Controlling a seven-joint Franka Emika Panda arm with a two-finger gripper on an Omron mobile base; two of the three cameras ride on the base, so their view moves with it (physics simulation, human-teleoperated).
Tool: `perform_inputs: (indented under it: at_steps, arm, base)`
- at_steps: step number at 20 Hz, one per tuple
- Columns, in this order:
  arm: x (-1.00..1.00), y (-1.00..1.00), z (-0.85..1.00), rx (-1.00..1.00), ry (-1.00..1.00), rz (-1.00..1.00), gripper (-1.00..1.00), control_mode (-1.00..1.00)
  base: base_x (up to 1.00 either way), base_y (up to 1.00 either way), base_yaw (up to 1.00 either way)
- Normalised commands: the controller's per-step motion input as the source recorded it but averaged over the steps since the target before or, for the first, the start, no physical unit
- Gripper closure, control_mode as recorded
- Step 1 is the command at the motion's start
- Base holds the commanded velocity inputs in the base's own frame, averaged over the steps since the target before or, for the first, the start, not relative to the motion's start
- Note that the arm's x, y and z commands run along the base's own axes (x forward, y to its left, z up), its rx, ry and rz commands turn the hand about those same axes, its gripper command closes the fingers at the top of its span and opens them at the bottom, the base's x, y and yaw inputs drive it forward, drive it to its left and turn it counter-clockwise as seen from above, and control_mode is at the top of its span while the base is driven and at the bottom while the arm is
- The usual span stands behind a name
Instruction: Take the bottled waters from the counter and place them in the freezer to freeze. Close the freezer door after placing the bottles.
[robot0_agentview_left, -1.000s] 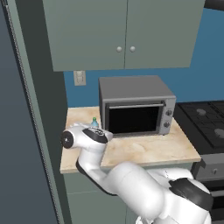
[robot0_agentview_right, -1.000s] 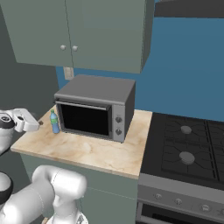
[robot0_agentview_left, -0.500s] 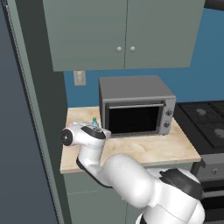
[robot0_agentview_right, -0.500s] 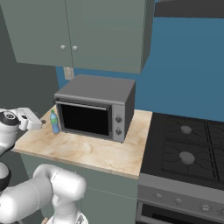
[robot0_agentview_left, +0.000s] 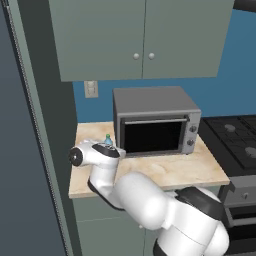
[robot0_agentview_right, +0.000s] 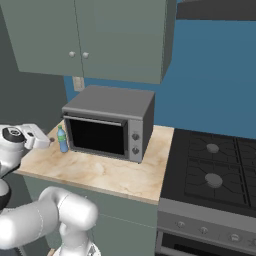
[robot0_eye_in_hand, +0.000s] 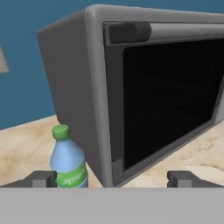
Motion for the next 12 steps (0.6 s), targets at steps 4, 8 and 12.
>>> perform_inputs:
  at_steps: [4,8,12]
  arm:
    - [0.17,0.0,-0.19,0.0,0.0,0.0,-1.0,-1.0]
    - [0.19,0.05,-0.16,0.0,0.0,0.0,-1.0,-1.0]
    - [0.19,0.13,-0.09,0.0,0.0,0.0,-1.0,-1.0]
  base:
    - [0.0,0.0,0.0]
    - [0.0,0.0,0.0]
    - [0.0,0.0,0.0]
